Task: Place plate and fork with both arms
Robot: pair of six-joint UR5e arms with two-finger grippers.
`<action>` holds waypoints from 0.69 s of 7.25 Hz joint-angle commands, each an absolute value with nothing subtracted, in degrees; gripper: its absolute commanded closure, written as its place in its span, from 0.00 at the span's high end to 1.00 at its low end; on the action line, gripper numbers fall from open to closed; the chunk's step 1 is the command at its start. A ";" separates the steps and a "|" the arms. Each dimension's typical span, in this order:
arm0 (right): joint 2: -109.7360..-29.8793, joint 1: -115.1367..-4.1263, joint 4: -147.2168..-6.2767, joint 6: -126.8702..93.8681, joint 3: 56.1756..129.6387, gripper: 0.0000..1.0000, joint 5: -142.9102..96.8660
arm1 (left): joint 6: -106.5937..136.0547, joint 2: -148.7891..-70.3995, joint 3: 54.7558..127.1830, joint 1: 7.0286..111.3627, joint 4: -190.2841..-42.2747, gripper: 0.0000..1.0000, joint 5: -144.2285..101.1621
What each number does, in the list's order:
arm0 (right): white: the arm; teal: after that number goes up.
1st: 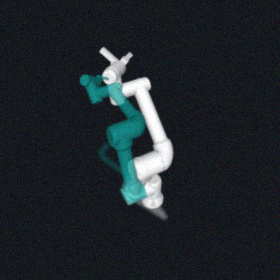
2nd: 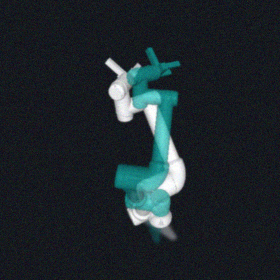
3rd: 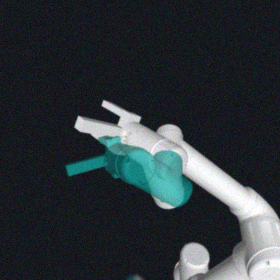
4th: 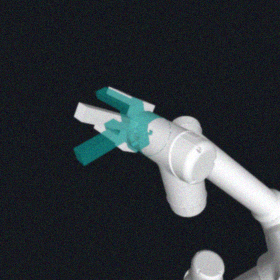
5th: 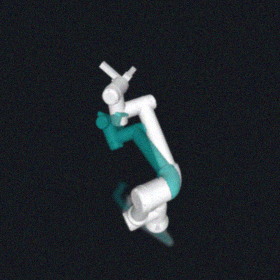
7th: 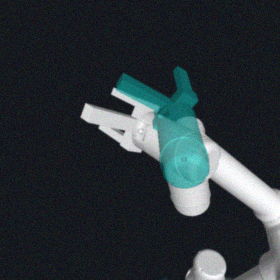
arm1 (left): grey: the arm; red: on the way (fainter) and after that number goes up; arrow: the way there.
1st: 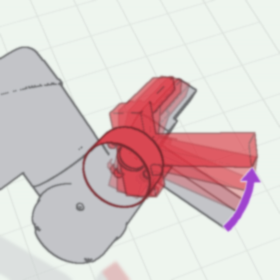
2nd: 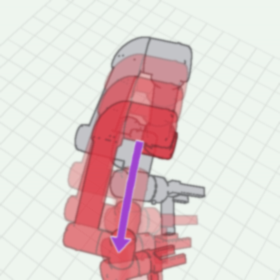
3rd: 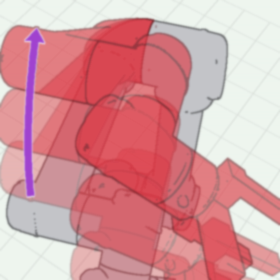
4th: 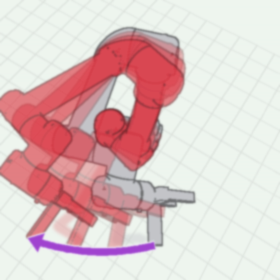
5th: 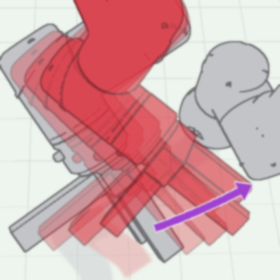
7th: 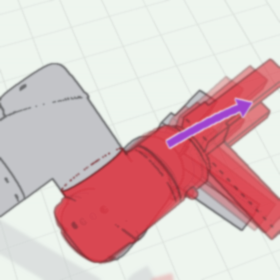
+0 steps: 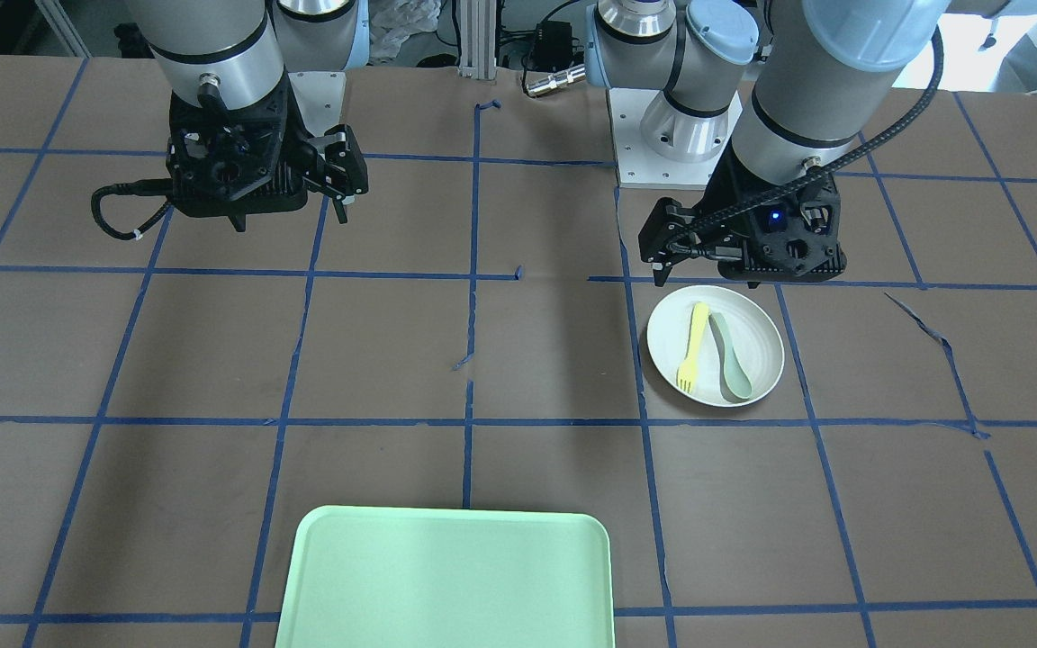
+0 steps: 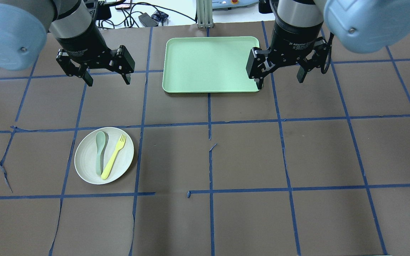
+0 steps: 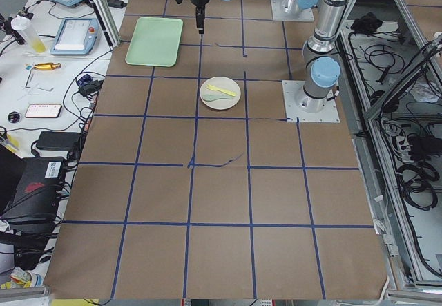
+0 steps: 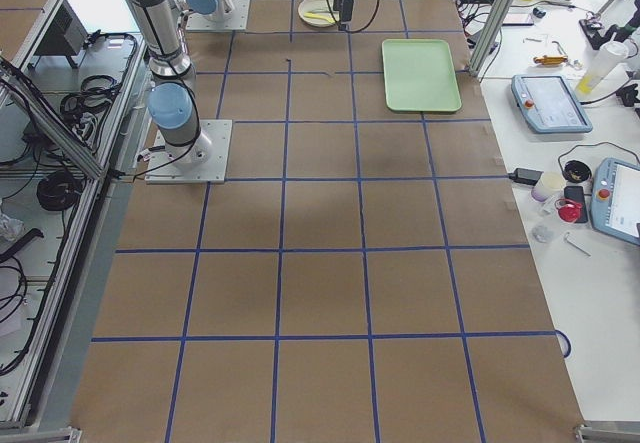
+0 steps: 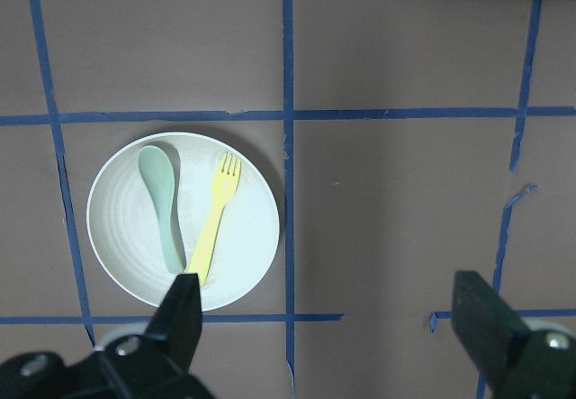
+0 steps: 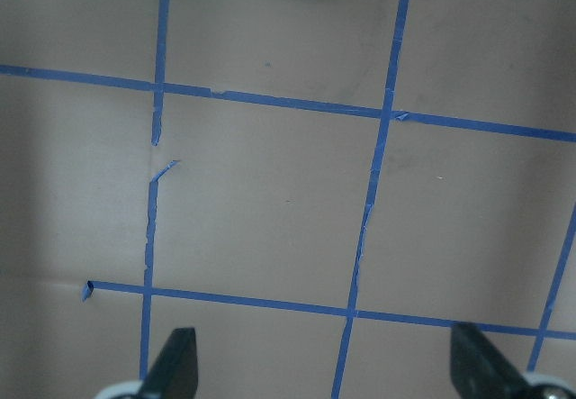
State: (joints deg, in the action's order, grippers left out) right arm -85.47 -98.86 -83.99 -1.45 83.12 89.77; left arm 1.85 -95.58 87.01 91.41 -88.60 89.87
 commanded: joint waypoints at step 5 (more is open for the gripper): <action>-84.73 -98.44 -84.20 -1.50 83.85 1.00 89.48 | 1.76 -95.63 86.93 91.85 -91.30 1.00 89.65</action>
State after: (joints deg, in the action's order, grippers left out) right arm -85.00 -98.69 -83.89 -1.57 83.59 89.80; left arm 1.83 -95.80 87.24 91.86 -89.77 89.59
